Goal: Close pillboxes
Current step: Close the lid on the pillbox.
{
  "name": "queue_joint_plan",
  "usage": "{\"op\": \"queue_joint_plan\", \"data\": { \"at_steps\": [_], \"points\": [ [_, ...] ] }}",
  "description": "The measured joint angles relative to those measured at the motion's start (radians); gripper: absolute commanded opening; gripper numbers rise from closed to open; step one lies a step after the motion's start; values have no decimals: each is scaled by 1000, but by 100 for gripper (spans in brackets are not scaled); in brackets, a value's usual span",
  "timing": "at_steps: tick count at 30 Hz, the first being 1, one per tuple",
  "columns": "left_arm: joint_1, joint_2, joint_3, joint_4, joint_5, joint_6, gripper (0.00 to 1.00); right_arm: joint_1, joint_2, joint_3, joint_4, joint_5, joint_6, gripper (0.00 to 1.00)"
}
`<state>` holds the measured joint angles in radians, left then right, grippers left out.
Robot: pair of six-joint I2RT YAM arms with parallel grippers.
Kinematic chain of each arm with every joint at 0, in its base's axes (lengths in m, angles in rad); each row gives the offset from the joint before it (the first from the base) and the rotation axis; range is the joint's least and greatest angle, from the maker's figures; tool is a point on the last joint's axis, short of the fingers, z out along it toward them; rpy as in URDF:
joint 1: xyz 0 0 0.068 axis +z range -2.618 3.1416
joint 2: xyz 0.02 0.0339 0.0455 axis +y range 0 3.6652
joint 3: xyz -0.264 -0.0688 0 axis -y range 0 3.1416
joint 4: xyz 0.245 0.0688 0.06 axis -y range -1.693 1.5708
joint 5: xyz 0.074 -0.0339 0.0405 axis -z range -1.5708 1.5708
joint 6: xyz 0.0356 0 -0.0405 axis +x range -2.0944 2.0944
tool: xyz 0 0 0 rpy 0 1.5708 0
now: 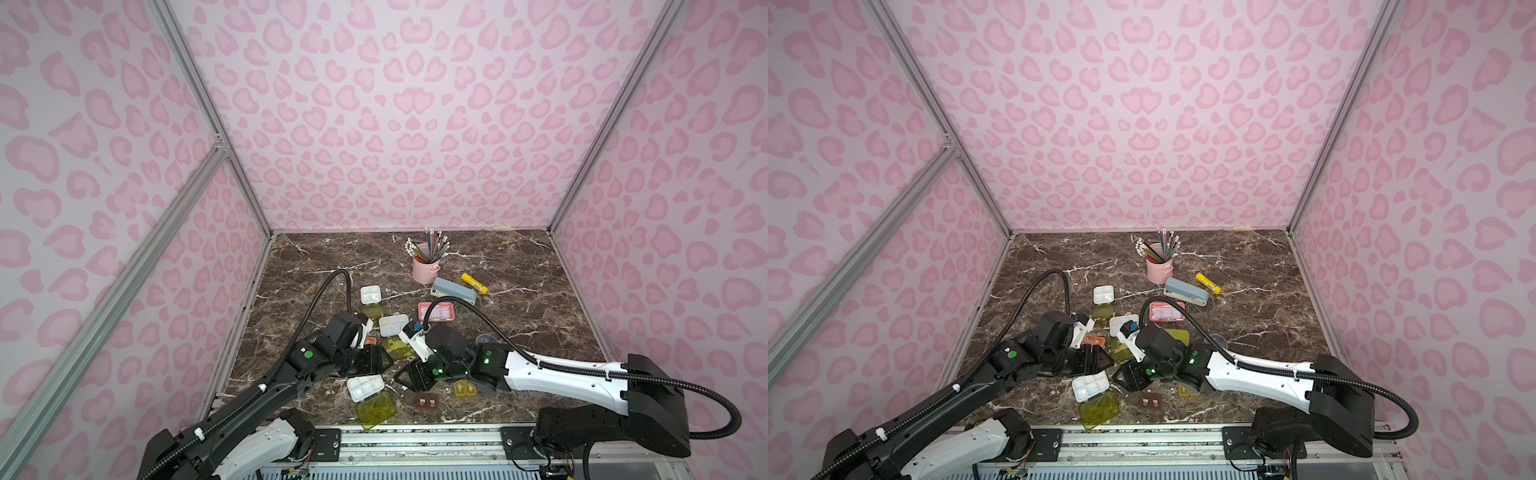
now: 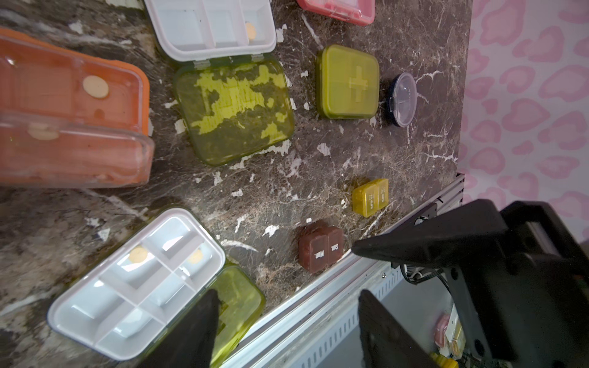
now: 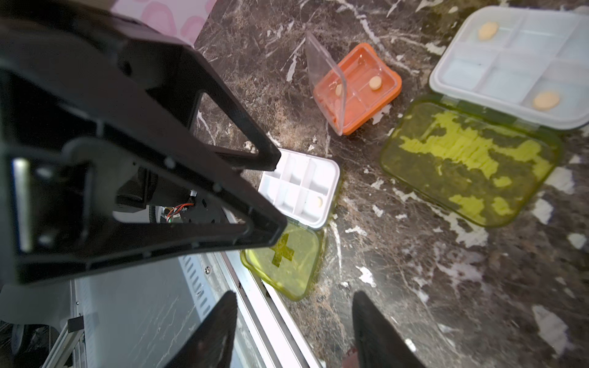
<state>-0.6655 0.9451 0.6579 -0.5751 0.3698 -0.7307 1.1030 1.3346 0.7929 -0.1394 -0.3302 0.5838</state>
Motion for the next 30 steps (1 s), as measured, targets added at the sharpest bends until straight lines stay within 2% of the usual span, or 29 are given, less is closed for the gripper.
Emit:
{"op": "queue_joint_plan", "data": {
  "at_steps": [5,11,16,22,30],
  "points": [
    [52,-7,-3,11,35,-3,84,-14,-3,6,0,18,16,73],
    [148,29,8,25,103,17,87,-64,-23,-1,4,27,56,73],
    [224,108,51,47,158,43,87,-147,-55,-39,17,18,92,73],
    [234,255,166,69,193,76,87,-287,-84,-129,50,-25,142,73],
    [240,528,392,83,219,138,87,-306,-44,-165,122,-92,188,73]
  ]
}}
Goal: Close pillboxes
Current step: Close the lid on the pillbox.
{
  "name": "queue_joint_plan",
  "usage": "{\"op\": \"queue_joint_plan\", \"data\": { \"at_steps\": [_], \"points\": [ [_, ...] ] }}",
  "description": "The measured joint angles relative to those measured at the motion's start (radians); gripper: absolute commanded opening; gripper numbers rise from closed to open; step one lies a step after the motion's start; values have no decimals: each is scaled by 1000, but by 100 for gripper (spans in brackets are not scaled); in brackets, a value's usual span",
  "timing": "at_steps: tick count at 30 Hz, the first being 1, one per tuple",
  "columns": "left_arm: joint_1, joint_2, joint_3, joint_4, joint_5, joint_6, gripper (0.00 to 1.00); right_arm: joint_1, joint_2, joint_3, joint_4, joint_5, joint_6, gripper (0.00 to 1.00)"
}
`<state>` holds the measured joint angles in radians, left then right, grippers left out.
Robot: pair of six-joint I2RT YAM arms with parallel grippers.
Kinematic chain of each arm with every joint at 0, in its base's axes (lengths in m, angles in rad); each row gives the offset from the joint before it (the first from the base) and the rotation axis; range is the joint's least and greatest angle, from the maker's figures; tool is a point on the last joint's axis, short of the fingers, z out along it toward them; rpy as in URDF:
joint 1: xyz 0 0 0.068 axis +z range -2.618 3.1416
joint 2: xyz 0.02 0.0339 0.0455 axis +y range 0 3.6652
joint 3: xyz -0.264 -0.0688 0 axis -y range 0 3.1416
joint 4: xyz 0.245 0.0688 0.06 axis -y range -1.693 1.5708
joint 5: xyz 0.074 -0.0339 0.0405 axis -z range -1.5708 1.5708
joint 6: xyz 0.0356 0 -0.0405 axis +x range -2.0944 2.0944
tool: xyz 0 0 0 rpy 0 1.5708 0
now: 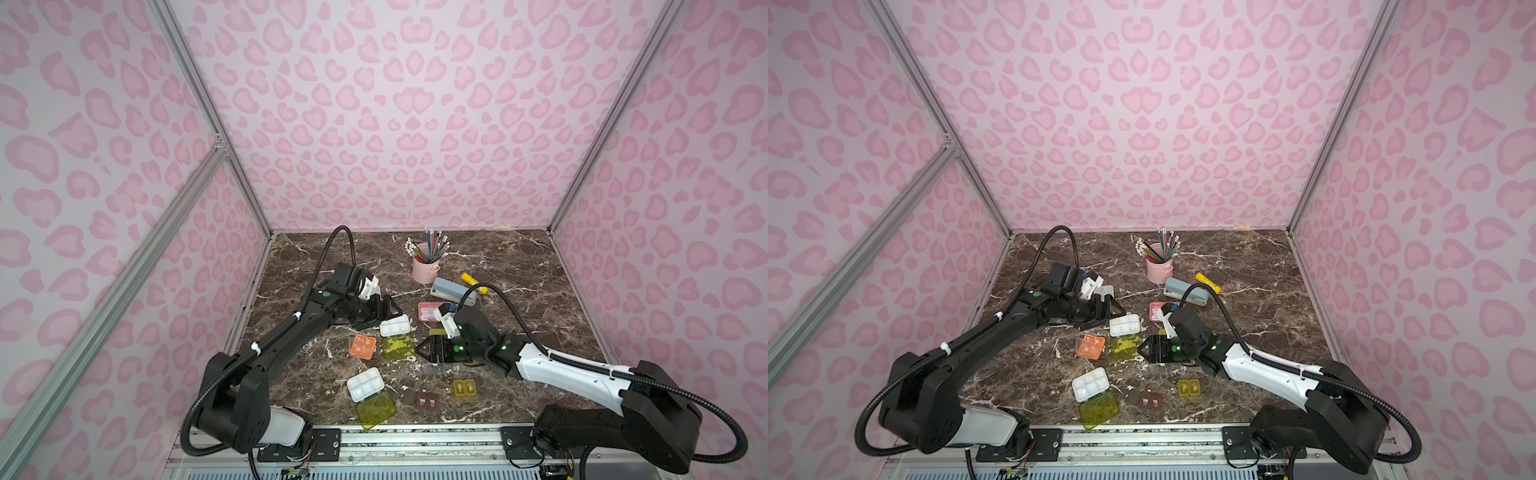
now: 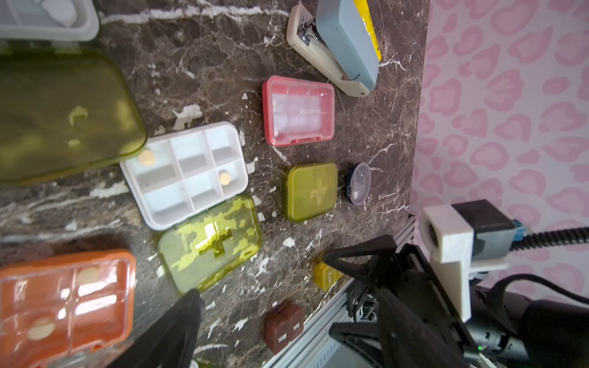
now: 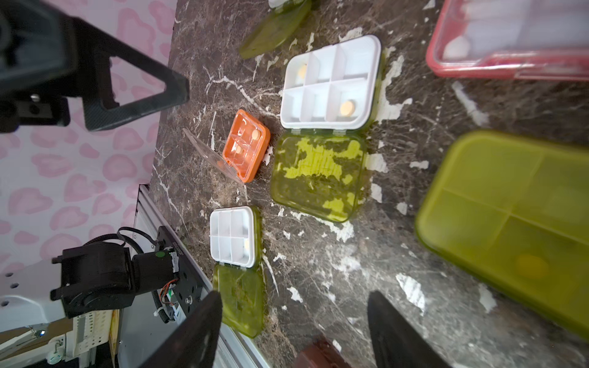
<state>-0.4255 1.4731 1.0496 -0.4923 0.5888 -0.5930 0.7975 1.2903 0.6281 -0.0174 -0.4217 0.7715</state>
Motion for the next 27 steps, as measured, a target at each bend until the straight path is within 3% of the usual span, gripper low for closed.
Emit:
{"op": "queue_joint_plan", "data": {
  "at_steps": [11,27],
  "points": [
    [0,285,209,-30,55,117,87,49,102,36,67,-11,61,74],
    [1,382,220,-68,77,201,87,73,231,56,139,4,157,75]
  ]
}}
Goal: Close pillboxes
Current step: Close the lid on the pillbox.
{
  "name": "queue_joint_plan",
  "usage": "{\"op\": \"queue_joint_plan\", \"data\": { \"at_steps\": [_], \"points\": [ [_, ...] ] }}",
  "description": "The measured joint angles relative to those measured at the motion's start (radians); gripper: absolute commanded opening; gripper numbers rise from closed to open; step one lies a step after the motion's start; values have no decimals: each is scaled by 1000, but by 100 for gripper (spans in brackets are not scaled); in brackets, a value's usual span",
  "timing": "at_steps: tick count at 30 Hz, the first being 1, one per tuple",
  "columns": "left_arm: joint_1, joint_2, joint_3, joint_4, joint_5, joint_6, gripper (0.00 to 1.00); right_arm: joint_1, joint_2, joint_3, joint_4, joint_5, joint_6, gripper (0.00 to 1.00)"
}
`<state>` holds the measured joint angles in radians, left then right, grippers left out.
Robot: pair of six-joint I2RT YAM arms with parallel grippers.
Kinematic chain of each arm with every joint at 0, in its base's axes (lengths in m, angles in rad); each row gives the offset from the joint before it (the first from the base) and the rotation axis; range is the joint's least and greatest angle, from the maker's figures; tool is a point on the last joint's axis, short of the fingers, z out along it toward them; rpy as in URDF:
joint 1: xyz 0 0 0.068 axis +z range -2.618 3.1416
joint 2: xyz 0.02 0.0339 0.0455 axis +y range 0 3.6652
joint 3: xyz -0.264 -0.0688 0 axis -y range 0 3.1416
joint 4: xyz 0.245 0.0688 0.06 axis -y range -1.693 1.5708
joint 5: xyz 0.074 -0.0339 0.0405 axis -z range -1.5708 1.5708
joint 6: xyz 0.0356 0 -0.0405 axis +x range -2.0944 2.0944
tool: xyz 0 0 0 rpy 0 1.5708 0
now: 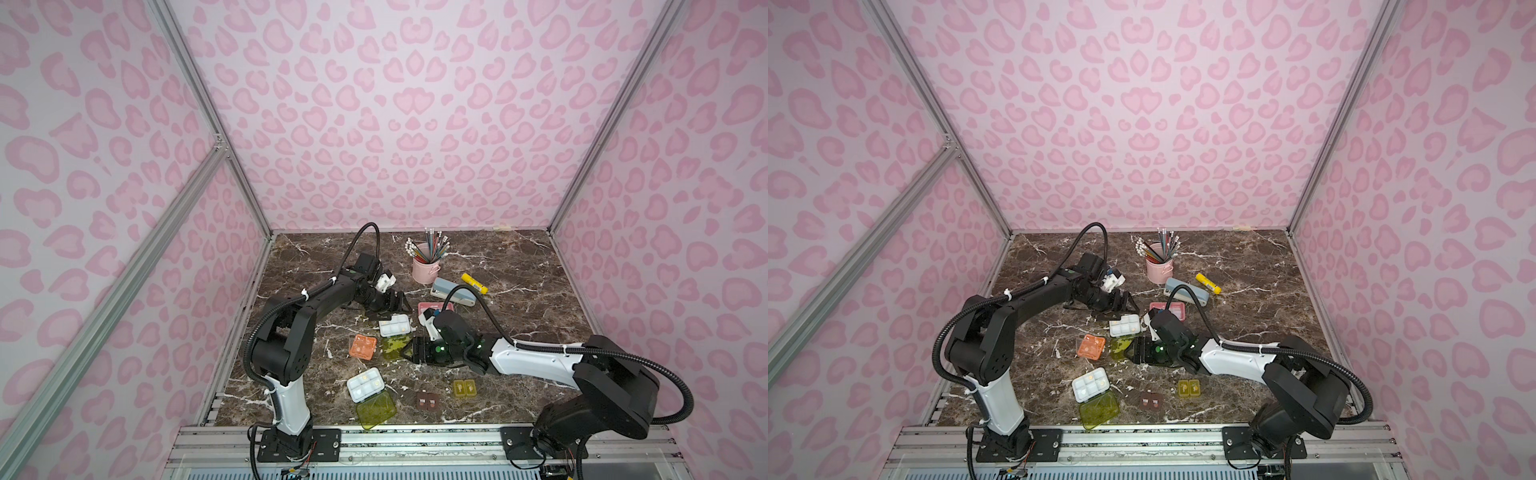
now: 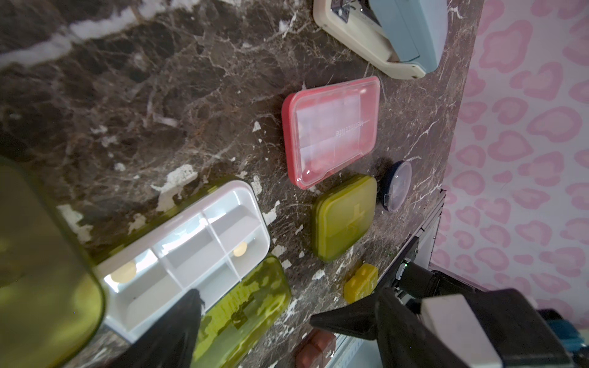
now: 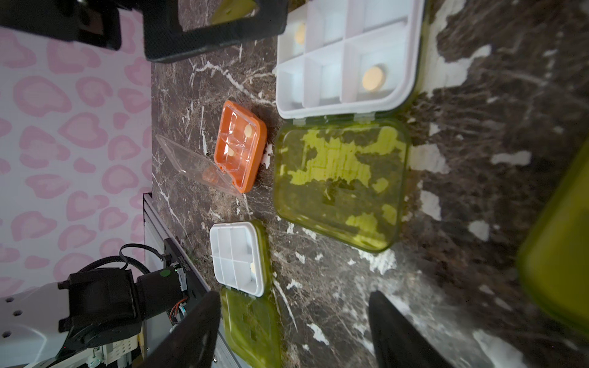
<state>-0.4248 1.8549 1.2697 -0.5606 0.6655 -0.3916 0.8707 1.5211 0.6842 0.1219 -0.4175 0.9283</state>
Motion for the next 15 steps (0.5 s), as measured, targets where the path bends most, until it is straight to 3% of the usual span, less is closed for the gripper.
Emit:
{"op": "queue_joint_plan", "data": {
  "at_steps": [15],
  "points": [
    [0,0,-33,-11,0,2,87,-7,73,-13,46,25,85,76]
  ]
}}
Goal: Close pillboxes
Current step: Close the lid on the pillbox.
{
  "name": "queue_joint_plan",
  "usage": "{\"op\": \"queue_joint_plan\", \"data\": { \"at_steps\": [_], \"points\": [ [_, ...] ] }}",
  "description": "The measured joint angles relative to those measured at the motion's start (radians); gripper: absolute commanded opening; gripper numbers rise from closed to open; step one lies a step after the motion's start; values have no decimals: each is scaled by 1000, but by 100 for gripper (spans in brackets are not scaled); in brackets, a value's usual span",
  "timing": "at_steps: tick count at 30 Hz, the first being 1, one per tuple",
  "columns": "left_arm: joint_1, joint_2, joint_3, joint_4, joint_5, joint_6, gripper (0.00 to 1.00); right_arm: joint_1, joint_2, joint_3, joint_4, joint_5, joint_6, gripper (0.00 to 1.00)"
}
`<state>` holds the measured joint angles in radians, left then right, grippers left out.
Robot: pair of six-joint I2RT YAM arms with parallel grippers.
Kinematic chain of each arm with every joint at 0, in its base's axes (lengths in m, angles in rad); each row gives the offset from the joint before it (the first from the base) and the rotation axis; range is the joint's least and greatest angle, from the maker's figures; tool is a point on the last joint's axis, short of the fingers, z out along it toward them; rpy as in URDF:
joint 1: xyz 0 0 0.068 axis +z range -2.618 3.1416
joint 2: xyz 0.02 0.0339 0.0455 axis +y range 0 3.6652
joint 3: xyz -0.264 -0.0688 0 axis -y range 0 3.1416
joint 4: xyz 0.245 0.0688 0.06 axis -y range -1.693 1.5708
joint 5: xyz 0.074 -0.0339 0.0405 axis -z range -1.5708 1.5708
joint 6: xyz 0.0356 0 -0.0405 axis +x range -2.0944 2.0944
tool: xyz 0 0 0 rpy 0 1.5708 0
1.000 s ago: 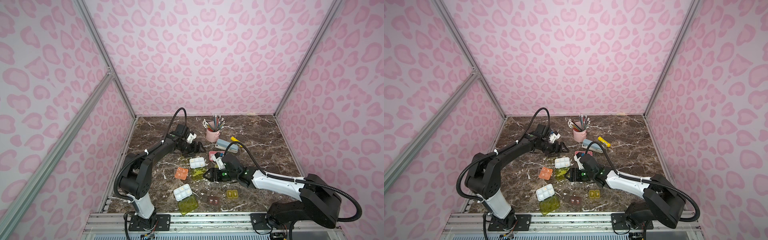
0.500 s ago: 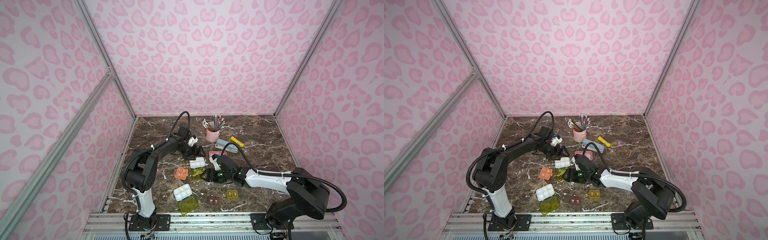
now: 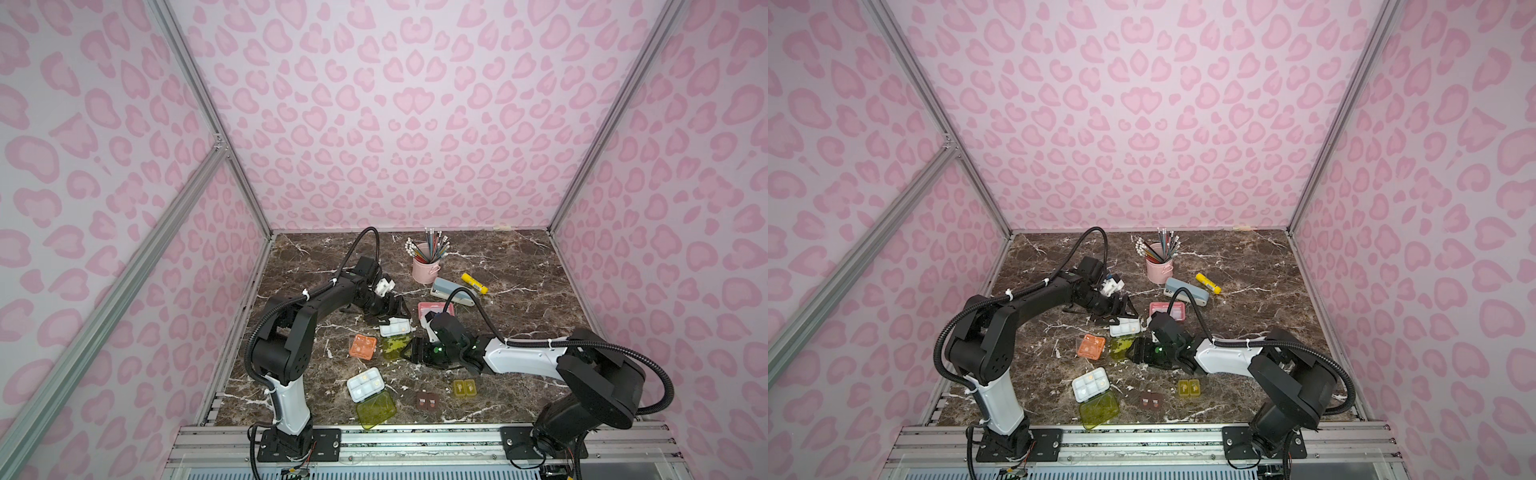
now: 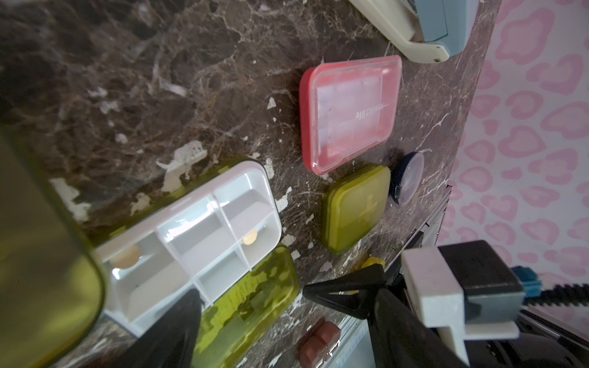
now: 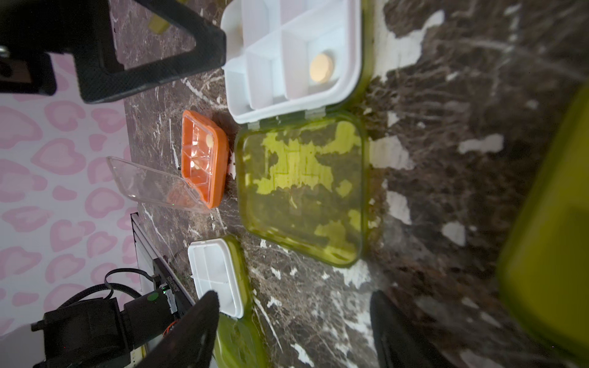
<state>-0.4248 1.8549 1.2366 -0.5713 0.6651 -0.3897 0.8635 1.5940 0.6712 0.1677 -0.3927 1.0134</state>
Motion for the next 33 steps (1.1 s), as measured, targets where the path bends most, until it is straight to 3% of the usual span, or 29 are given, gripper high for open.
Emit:
{"op": "queue_joint_plan", "data": {
  "at_steps": [33],
  "points": [
    [-15,17,-34,20,0,-12,87,-20,124,-102,474,-53,232,76]
  ]
}}
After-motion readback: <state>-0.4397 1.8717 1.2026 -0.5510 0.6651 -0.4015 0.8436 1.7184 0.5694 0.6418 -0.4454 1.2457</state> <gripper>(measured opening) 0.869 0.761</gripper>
